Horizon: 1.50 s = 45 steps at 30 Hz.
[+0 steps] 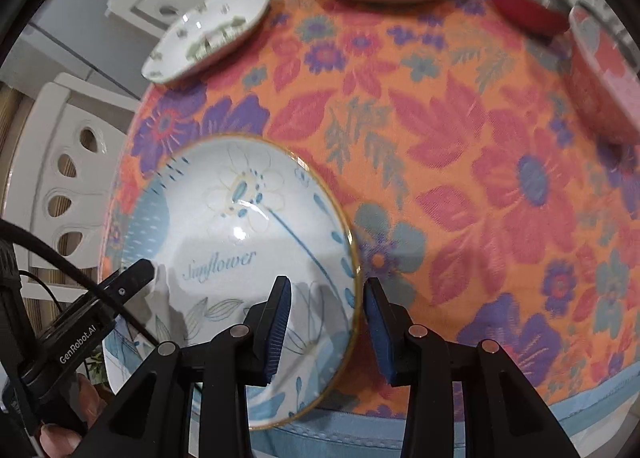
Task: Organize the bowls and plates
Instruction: 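Lift the Sunflower plate with both grippers and lower it at the tablecloth edge, then open both grippers and move them to the forest-print hexagonal plate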
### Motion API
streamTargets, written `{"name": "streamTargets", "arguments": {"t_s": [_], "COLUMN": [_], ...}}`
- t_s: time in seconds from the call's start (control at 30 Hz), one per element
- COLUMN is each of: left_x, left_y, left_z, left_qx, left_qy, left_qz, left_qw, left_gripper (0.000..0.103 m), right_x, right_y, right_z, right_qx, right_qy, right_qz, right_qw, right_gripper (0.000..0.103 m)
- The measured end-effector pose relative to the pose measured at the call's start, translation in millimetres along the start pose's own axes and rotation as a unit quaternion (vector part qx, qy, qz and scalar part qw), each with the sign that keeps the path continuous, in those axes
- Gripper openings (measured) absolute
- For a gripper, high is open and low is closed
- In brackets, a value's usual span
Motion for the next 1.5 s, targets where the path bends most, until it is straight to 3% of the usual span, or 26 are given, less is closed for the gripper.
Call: {"name": "streamTargets", "arguments": {"t_s": [0.37, 0.4, 0.5, 0.53, 0.6, 0.73, 0.9, 1.07, 1.17, 1.5], "left_x": [9, 11, 18, 21, 27, 34, 25, -3, -29, -138], "left_y": [-83, -93, -121, -132, -149, -175, -202, -211, -199, -111], "left_z": [28, 33, 49, 54, 62, 67, 60, 40, 30, -7], "left_qx": [-0.013, -0.008, -0.002, -0.002, -0.003, 0.01, -0.006, -0.007, -0.012, 0.042], "left_qy": [0.01, 0.012, 0.019, 0.022, 0.025, 0.018, 0.023, 0.013, 0.027, 0.011], "left_qz": [0.099, 0.108, 0.134, 0.143, 0.156, 0.177, 0.205, 0.222, 0.212, 0.146], "left_qw": [0.995, 0.9941, 0.9908, 0.9895, 0.9874, 0.984, 0.9785, 0.9749, 0.9769, 0.9883], "left_gripper": [0.033, 0.034, 0.041, 0.041, 0.045, 0.061, 0.061, 0.061, 0.061, 0.061], "right_x": [26, 31, 47, 54, 64, 77, 74, 43, 12, -106], "right_y": [-108, -120, -147, -156, -169, -182, -197, -197, -184, -109], "right_z": [10, 12, 20, 23, 25, 27, 19, 1, -8, -26], "right_qx": [0.004, 0.008, 0.007, 0.004, -0.007, -0.034, -0.052, -0.047, -0.048, -0.063], "right_qy": [-0.052, -0.056, -0.061, -0.062, -0.064, -0.052, -0.05, -0.049, -0.033, 0.054], "right_qz": [0.129, 0.142, 0.172, 0.185, 0.196, 0.203, 0.215, 0.229, 0.224, 0.157], "right_qw": [0.99, 0.988, 0.983, 0.981, 0.978, 0.977, 0.974, 0.971, 0.973, 0.984], "right_gripper": [0.037, 0.039, 0.057, 0.058, 0.058, 0.058, 0.058, 0.058, 0.058, 0.058]}}
Point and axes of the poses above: each gripper's, at about its wrist camera, not at the fingertips, and y roughly the way its jaws point, z to its right, x to its underside, the point moved 3 cm from there along y, roughly the way its jaws point, and after that the axes turned 4 degrees about x, right-handed, at the moved point
